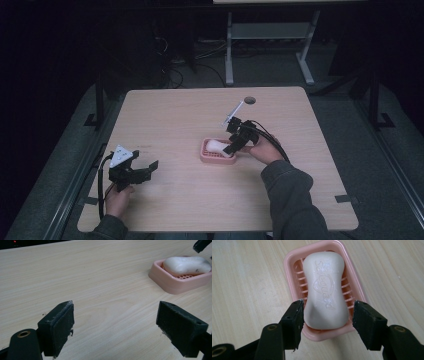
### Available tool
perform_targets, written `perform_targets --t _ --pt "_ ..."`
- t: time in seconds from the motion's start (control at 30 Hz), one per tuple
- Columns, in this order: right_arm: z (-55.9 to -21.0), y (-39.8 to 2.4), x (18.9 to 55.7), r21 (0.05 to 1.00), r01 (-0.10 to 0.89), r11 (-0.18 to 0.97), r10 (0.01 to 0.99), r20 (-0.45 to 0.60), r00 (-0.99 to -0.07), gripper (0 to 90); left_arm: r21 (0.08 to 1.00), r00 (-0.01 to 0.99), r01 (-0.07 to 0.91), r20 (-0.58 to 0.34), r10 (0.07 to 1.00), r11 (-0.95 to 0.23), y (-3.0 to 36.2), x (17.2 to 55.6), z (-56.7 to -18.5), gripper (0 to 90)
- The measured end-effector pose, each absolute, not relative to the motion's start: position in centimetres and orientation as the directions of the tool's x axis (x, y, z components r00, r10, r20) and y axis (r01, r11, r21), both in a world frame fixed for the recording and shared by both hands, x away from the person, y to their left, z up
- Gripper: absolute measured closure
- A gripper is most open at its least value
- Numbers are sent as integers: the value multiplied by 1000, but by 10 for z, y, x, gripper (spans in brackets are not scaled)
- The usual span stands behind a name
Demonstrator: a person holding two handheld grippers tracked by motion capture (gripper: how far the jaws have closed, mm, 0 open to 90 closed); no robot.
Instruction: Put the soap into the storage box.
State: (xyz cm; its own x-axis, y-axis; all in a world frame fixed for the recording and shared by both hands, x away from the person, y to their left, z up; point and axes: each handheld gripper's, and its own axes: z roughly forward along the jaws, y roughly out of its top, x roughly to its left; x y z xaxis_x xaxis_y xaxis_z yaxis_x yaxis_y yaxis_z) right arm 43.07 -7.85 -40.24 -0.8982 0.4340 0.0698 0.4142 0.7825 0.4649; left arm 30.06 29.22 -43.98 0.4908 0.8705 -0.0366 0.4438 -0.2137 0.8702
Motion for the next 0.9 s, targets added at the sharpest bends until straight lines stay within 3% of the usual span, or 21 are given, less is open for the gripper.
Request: perform_targets --t 0.9 --pt "-388 -101 412 482 428 765 460 57 -886 373 870 494 442 -33 869 -218 290 301 -440 141"
